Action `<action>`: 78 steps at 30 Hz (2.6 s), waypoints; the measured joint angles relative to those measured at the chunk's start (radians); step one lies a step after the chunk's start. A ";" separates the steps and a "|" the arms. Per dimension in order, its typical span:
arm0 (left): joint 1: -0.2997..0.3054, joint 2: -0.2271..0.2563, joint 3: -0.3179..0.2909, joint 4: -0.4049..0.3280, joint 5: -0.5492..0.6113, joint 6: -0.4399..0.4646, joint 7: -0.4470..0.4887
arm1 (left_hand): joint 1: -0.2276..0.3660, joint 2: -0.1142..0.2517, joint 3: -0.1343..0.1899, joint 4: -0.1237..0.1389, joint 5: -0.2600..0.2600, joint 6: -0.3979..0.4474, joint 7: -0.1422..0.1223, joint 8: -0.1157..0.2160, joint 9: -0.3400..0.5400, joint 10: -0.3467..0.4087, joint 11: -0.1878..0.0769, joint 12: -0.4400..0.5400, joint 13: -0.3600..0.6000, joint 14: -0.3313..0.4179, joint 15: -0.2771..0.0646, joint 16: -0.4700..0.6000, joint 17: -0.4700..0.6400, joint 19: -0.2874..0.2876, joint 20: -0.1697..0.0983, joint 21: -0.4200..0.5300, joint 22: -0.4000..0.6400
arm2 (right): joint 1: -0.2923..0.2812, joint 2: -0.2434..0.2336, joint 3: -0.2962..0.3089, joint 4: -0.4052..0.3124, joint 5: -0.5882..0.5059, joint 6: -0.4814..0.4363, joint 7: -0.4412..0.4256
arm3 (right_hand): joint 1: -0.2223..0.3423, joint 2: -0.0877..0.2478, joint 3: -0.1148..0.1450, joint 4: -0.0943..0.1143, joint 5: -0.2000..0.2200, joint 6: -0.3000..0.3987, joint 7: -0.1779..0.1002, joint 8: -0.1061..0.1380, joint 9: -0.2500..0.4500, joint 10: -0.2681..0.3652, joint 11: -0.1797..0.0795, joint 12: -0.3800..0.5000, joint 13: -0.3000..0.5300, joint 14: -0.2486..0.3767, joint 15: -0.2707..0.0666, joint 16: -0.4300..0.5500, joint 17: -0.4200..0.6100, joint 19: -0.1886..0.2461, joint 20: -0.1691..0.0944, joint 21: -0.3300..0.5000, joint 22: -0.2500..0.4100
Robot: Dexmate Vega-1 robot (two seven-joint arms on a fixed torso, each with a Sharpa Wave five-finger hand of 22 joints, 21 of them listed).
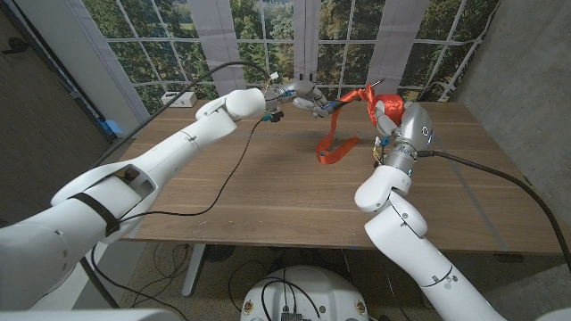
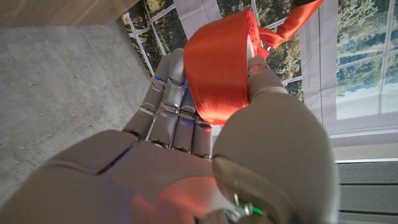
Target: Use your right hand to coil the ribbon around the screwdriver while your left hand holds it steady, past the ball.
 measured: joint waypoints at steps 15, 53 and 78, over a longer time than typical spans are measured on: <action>-0.007 -0.005 0.009 -0.013 0.008 0.018 -0.005 | 0.000 0.000 0.000 0.000 -0.002 0.000 0.000 -0.004 0.000 0.002 0.002 -0.002 0.000 0.000 0.000 0.000 -0.001 0.000 0.000 0.000 0.000 | -0.073 0.039 0.059 0.031 0.089 -0.017 -0.038 | 0.000 0.000 0.000 0.000 0.000 0.000 0.000 0.000 0.000 0.000 0.000 0.000 0.000 0.000 0.000 0.005 0.000 0.000 0.000 0.000 0.000; -0.040 -0.031 0.016 0.063 -0.073 -0.061 -0.110 | 0.001 -0.001 0.000 0.000 -0.001 0.004 -0.002 -0.004 0.001 0.002 0.001 -0.004 0.001 0.000 0.000 -0.001 0.001 0.000 0.000 0.000 0.000 | -0.007 0.034 0.109 0.172 0.230 -0.073 -0.092 | 0.003 -0.003 0.000 0.000 0.000 0.000 0.000 0.000 0.000 0.000 0.000 0.000 0.000 0.000 0.000 0.011 -0.005 0.000 0.000 0.004 0.000; -0.072 -0.025 0.024 0.114 -0.170 -0.151 -0.308 | 0.001 -0.001 0.000 0.000 0.004 0.004 -0.002 -0.012 0.001 0.000 0.000 -0.011 0.009 0.000 0.000 -0.005 0.002 0.000 0.000 0.000 0.000 | 0.192 -0.036 0.047 0.342 0.255 -0.048 -0.031 | 0.004 -0.004 0.000 0.000 -0.001 0.000 0.000 0.000 0.000 0.000 0.000 0.000 0.000 0.000 0.000 0.011 -0.004 0.000 0.000 0.004 0.000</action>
